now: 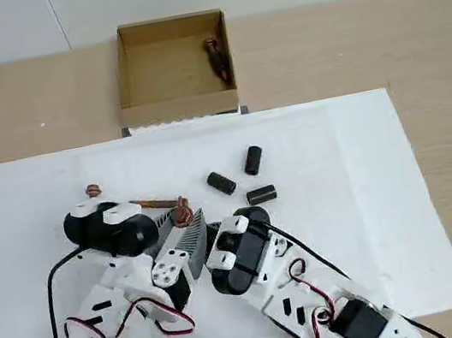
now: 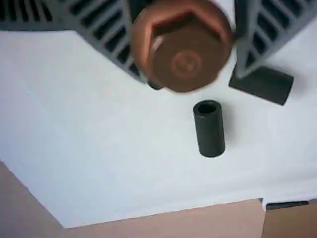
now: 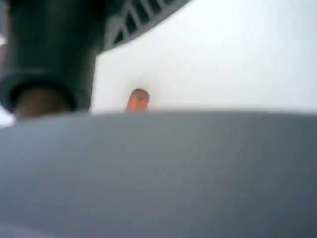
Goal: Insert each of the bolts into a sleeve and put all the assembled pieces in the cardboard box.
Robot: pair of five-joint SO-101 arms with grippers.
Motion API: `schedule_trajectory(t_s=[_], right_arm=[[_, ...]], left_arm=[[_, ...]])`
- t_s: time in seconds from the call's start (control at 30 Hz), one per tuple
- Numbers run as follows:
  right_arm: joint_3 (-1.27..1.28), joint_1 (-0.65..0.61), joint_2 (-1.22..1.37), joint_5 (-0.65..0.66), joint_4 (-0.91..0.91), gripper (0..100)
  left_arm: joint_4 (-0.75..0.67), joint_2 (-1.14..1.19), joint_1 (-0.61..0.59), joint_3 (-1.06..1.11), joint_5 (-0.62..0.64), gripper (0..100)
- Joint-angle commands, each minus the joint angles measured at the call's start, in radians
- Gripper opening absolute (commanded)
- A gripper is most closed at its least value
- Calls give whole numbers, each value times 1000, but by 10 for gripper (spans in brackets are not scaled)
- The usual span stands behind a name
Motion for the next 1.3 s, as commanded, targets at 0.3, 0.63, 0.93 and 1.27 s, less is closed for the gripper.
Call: schedule_trajectory(t_s=[0.3,0.63,0.93,1.27], right_arm=[[-6,-4,-10,12,-25,2],[-6,-4,-10,14,-25,3],[-6,-4,-12,68,-25,3],[-3,-4,-8,68,-25,3]], left_arm=[[97,-11,97,-27,44,108],[100,-11,89,25,-51,109],[104,-11,89,45,-63,230],[89,-11,21,74,-121,240]])
